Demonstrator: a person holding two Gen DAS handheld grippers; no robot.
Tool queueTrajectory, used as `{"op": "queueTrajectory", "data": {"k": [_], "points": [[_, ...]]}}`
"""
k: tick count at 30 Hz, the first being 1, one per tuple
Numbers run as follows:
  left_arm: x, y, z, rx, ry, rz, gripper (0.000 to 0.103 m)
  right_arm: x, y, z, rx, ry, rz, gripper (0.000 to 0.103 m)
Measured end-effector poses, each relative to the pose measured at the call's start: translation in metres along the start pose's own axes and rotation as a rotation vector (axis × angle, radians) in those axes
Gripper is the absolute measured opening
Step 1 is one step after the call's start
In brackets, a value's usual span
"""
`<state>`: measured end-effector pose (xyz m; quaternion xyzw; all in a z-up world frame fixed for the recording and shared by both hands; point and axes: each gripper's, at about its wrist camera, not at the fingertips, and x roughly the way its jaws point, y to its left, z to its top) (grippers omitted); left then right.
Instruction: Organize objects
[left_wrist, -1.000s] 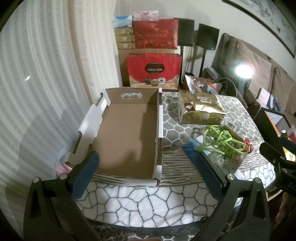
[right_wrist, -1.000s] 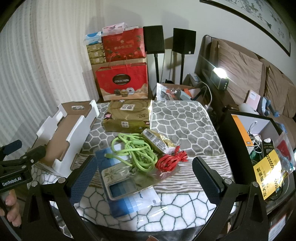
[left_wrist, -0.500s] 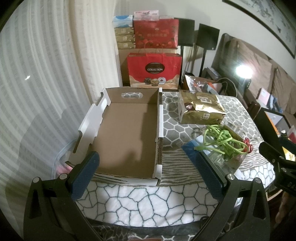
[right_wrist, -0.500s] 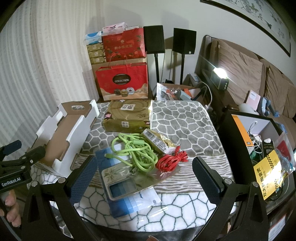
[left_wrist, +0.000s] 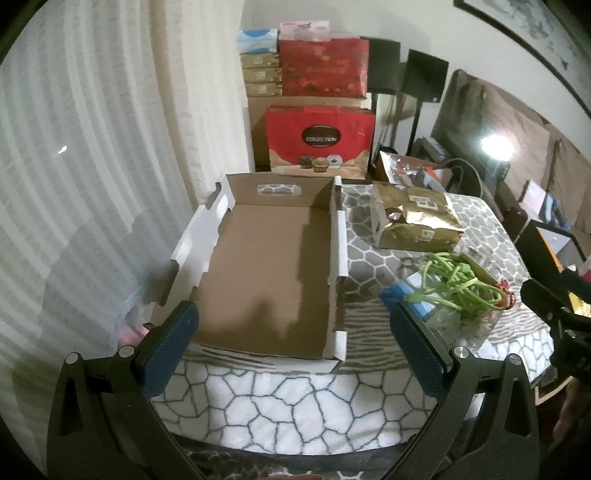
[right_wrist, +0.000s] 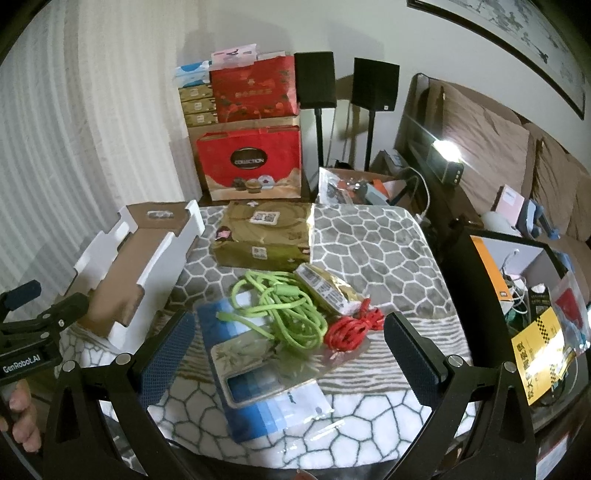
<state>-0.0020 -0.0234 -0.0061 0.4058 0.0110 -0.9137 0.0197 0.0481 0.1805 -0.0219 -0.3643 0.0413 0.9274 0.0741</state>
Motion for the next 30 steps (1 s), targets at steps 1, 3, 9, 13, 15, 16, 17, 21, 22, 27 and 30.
{"op": "queueTrajectory", "data": {"k": [1, 3, 9, 13, 15, 16, 17, 21, 22, 27, 30], "points": [[0.001, 0.003, 0.000, -0.002, 0.001, 0.004, 0.103, 0.001, 0.003, 0.001, -0.004, 0.000, 0.000, 0.103], [0.003, 0.007, 0.002, -0.006, 0.003, 0.011, 0.103, 0.004, 0.008, 0.004, -0.014, 0.001, 0.002, 0.103], [0.017, 0.034, 0.015, -0.010, 0.004, 0.051, 0.103, 0.010, 0.021, 0.010, -0.042, -0.001, 0.009, 0.103], [0.039, 0.063, 0.027, -0.015, 0.022, 0.112, 0.103, 0.013, 0.026, 0.012, -0.048, 0.002, 0.016, 0.103], [0.053, 0.078, 0.032, -0.021, 0.032, 0.144, 0.103, 0.015, 0.028, 0.012, -0.050, 0.007, 0.016, 0.103], [0.060, 0.086, 0.034, -0.027, 0.044, 0.156, 0.103, 0.017, 0.028, 0.012, -0.049, 0.010, 0.017, 0.103], [0.066, 0.093, 0.035, -0.030, 0.054, 0.158, 0.103, 0.019, 0.027, 0.012, -0.046, 0.015, 0.020, 0.103], [0.082, 0.110, 0.036, -0.035, 0.089, 0.155, 0.103, 0.029, 0.027, 0.015, -0.029, 0.043, 0.052, 0.103], [0.086, 0.114, 0.036, -0.038, 0.099, 0.147, 0.102, 0.032, 0.027, 0.016, -0.028, 0.049, 0.060, 0.103], [0.105, 0.125, 0.033, -0.055, 0.162, 0.082, 0.076, 0.045, 0.038, 0.021, -0.025, 0.067, 0.102, 0.103], [0.115, 0.128, 0.030, -0.063, 0.204, 0.045, 0.055, 0.053, 0.047, 0.025, -0.027, 0.069, 0.131, 0.103]]}}
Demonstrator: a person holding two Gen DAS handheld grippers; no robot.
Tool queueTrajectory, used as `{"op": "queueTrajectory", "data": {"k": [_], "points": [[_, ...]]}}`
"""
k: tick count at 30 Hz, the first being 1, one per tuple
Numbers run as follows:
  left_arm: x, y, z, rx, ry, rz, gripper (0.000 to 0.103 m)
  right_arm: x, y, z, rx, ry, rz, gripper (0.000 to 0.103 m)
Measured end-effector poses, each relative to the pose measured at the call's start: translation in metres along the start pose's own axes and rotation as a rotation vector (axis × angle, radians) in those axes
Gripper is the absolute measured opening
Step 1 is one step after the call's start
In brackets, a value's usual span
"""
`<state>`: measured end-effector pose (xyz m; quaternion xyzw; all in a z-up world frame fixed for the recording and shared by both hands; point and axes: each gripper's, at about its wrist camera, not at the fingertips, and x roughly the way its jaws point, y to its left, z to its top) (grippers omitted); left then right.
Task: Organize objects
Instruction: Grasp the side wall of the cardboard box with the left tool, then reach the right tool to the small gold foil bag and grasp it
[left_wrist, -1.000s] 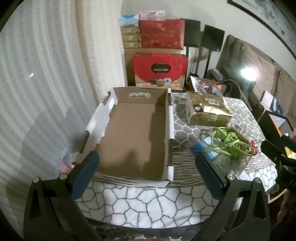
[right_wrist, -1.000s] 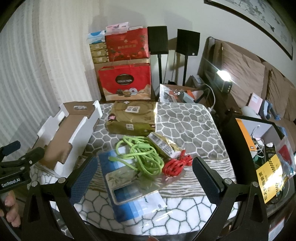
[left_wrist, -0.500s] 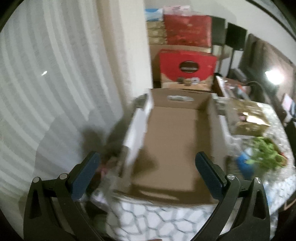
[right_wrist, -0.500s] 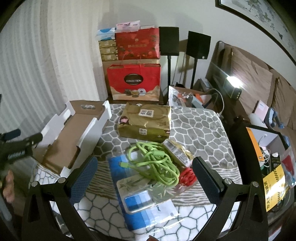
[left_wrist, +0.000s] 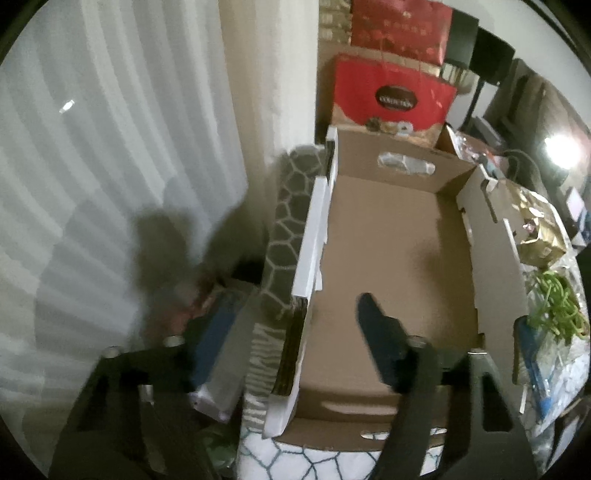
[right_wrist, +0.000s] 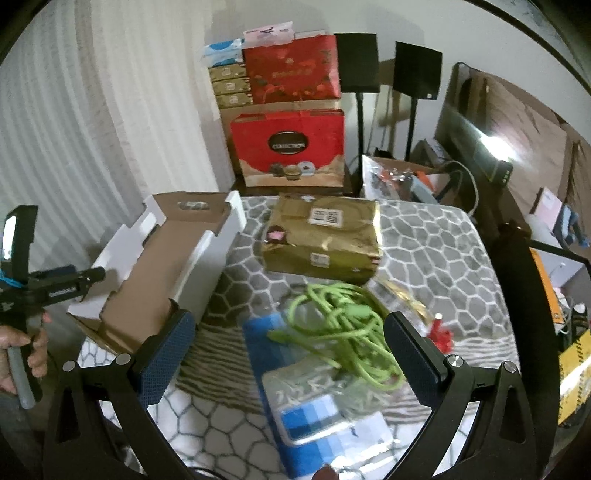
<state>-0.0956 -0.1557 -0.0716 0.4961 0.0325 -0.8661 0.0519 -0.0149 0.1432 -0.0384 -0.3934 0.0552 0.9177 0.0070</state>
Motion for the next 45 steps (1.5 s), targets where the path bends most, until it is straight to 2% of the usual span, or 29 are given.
{"op": "queueTrajectory", "data": {"k": [6, 12, 15, 19, 21, 22, 24, 25, 38, 45], "points": [[0.011, 0.003, 0.000, -0.009, 0.041, -0.032, 0.028, 0.033, 0.024, 0.012, 0.016, 0.062, 0.102, 0.099], [0.017, 0.005, -0.002, -0.017, 0.062, -0.047, 0.014, 0.066, 0.052, 0.013, 0.029, 0.134, 0.133, 0.084], [0.017, 0.005, -0.002, -0.012, 0.055, -0.038, 0.014, 0.081, 0.061, 0.010, 0.026, 0.178, 0.151, 0.079], [0.016, 0.005, -0.003, -0.015, 0.050, -0.039, 0.014, 0.097, 0.064, 0.003, 0.046, 0.243, 0.178, 0.066], [0.016, 0.005, -0.003, -0.014, 0.048, -0.042, 0.014, 0.105, 0.065, -0.001, 0.058, 0.274, 0.189, 0.058], [0.016, 0.005, -0.003, -0.014, 0.048, -0.046, 0.013, 0.109, 0.066, -0.003, 0.065, 0.289, 0.192, 0.050], [0.014, 0.006, -0.004, -0.025, 0.055, -0.069, 0.013, 0.113, 0.065, -0.007, 0.084, 0.310, 0.232, 0.042], [0.014, 0.006, -0.004, -0.033, 0.059, -0.084, 0.013, 0.115, 0.064, -0.008, 0.092, 0.321, 0.250, 0.033], [-0.015, -0.016, -0.026, 0.009, 0.017, -0.091, 0.013, 0.121, 0.066, -0.030, 0.076, 0.333, 0.242, 0.032], [-0.016, -0.029, -0.040, 0.031, 0.018, -0.076, 0.013, 0.124, 0.070, -0.048, 0.054, 0.320, 0.217, 0.034]]}}
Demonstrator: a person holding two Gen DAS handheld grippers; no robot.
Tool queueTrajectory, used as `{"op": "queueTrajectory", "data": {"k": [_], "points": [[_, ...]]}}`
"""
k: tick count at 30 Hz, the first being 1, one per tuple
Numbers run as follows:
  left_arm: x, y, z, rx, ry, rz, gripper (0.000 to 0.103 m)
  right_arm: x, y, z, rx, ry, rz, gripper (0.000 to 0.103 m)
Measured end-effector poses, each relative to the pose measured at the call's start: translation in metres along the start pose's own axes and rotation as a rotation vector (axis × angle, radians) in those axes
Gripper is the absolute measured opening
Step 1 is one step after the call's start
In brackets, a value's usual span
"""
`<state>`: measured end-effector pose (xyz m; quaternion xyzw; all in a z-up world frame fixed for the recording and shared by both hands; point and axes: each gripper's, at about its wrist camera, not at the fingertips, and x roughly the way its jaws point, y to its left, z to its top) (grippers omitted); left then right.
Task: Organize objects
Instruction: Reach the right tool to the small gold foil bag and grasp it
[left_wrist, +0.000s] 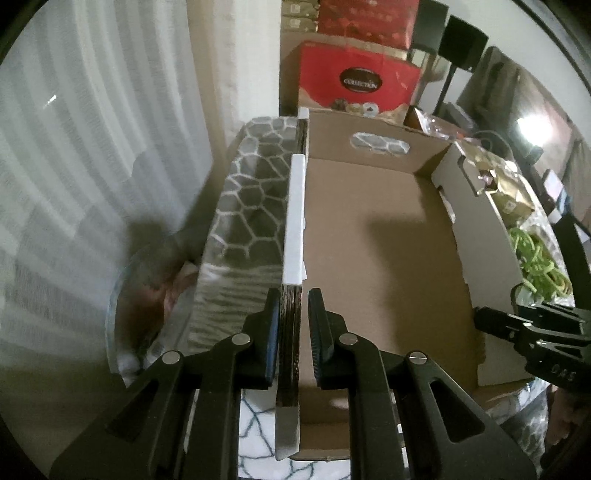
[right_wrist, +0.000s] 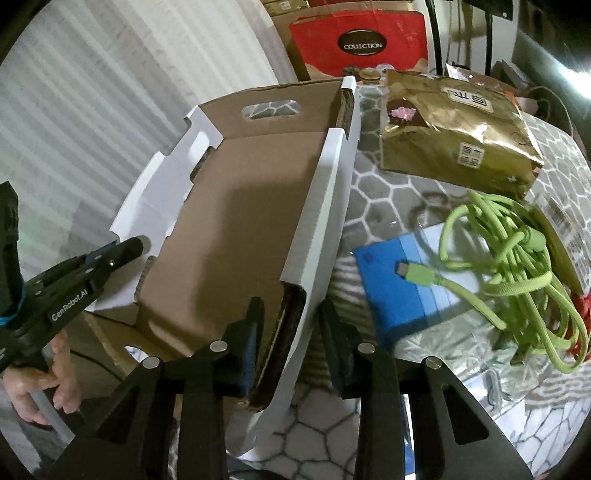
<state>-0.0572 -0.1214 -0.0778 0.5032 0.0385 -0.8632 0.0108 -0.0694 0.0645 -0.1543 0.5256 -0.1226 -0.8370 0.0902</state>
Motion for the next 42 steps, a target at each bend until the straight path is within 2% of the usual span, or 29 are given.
{"op": "queueTrajectory", "data": {"k": [1, 2, 4, 8, 14, 19, 22, 26, 32, 33, 35, 37, 39, 41, 42], "points": [[0.002, 0.000, -0.001, -0.001, 0.003, 0.001, 0.013, 0.001, 0.000, -0.001, 0.006, -0.005, 0.000, 0.035], [0.004, 0.000, -0.001, -0.003, 0.004, 0.006, 0.013, 0.000, -0.001, -0.002, 0.010, -0.012, -0.002, 0.043], [0.006, 0.002, -0.002, -0.011, 0.009, 0.006, 0.013, -0.008, -0.004, -0.003, 0.009, -0.036, -0.034, 0.053], [0.009, 0.003, -0.001, -0.021, 0.010, 0.012, 0.015, -0.029, -0.010, -0.002, 0.014, -0.072, -0.044, 0.056], [0.015, 0.000, -0.005, -0.009, 0.013, 0.027, 0.014, -0.094, -0.050, 0.012, 0.052, -0.135, -0.056, 0.056], [0.017, 0.001, -0.005, -0.007, 0.018, 0.013, 0.011, -0.127, -0.101, 0.015, 0.110, -0.183, -0.168, 0.056], [0.017, 0.001, -0.005, -0.009, 0.019, 0.010, 0.011, -0.129, -0.129, 0.023, 0.126, -0.180, -0.226, 0.056], [0.018, 0.002, -0.005, -0.021, 0.024, -0.001, 0.011, -0.122, -0.160, 0.030, 0.138, -0.143, -0.244, 0.056], [0.017, 0.002, -0.005, -0.021, 0.025, -0.005, 0.011, -0.096, -0.180, 0.027, 0.158, -0.085, -0.160, 0.056], [0.018, 0.002, -0.005, -0.021, 0.026, -0.006, 0.011, -0.094, -0.180, 0.027, 0.157, -0.080, -0.145, 0.058], [0.018, 0.002, -0.004, -0.021, 0.028, -0.007, 0.011, -0.089, -0.183, 0.027, 0.152, -0.080, -0.147, 0.069], [0.018, 0.002, -0.004, -0.023, 0.029, -0.008, 0.011, -0.085, -0.188, 0.028, 0.158, -0.078, -0.140, 0.070], [0.018, 0.002, -0.004, -0.024, 0.029, -0.008, 0.011, -0.084, -0.192, 0.029, 0.177, -0.078, -0.122, 0.069], [0.019, 0.003, -0.004, -0.028, 0.031, -0.011, 0.011, -0.085, -0.193, 0.030, 0.172, -0.086, -0.108, 0.053], [0.019, 0.003, -0.004, -0.030, 0.031, -0.013, 0.011, -0.086, -0.192, 0.030, 0.165, -0.088, -0.112, 0.051]]}}
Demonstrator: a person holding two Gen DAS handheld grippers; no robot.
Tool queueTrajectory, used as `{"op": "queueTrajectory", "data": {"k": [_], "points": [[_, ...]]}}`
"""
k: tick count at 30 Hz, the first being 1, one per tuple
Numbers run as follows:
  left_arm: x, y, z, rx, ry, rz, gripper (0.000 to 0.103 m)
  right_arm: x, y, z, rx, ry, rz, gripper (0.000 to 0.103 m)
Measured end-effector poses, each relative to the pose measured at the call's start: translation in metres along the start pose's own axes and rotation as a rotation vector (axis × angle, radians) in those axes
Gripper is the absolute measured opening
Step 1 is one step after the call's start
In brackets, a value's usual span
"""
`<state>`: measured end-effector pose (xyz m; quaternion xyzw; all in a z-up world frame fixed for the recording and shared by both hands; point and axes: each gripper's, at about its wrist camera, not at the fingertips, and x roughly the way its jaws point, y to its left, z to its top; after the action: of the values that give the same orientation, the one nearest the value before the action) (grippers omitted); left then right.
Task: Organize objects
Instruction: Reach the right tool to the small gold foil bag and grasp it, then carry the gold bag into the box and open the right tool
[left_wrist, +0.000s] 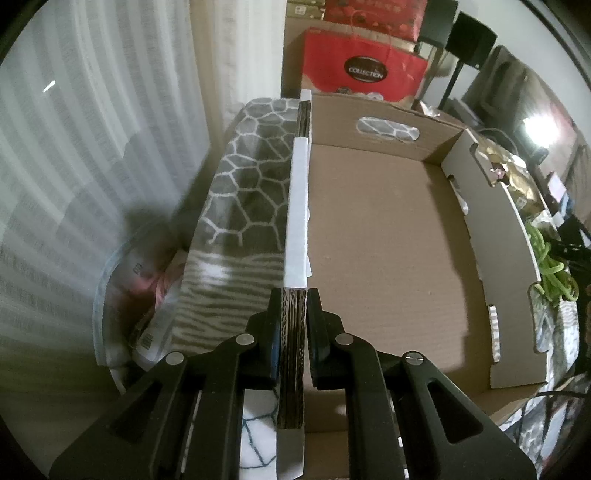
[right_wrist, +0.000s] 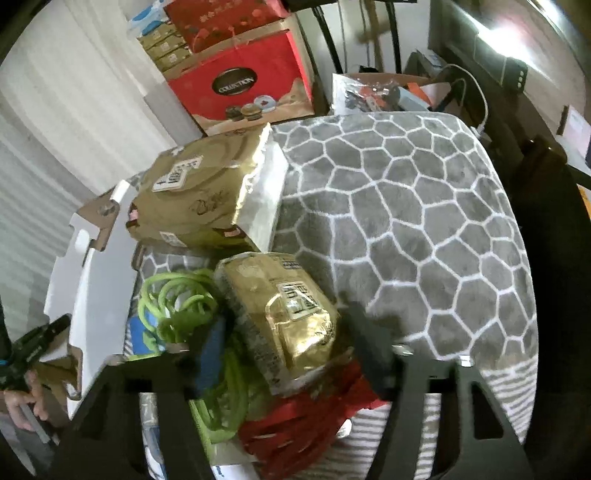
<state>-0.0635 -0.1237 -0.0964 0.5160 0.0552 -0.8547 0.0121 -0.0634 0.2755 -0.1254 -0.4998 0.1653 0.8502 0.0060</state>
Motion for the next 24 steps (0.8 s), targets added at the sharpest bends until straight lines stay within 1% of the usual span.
{"op": "queueTrajectory", "data": {"k": [2, 4, 5, 8, 12, 15, 18, 24], "points": [[0.000, 0.000, 0.000, -0.005, 0.000, -0.003, 0.011, -0.002, 0.001, 0.000, -0.012, -0.006, -0.014, 0.041], [0.000, 0.001, 0.000, -0.006, 0.000, -0.006, 0.011, -0.008, 0.002, 0.000, -0.009, -0.019, -0.024, 0.034], [0.000, 0.001, 0.000, -0.007, -0.001, -0.007, 0.011, -0.012, 0.002, 0.000, -0.002, -0.031, -0.026, 0.031], [-0.001, 0.001, 0.001, -0.007, -0.003, -0.008, 0.011, -0.030, 0.003, 0.002, 0.011, -0.074, -0.019, 0.027], [-0.001, 0.001, 0.000, -0.008, -0.005, -0.010, 0.011, -0.049, 0.015, 0.005, 0.004, -0.119, -0.007, 0.023], [-0.003, 0.002, 0.000, -0.009, -0.009, -0.015, 0.011, -0.064, 0.035, 0.007, -0.028, -0.145, 0.029, 0.023], [-0.003, 0.002, 0.000, -0.010, -0.011, -0.016, 0.011, -0.074, 0.070, 0.007, -0.105, -0.156, 0.059, 0.023], [-0.004, 0.004, 0.000, -0.016, -0.010, -0.025, 0.011, -0.065, 0.140, -0.004, -0.250, -0.140, 0.120, 0.023]]}}
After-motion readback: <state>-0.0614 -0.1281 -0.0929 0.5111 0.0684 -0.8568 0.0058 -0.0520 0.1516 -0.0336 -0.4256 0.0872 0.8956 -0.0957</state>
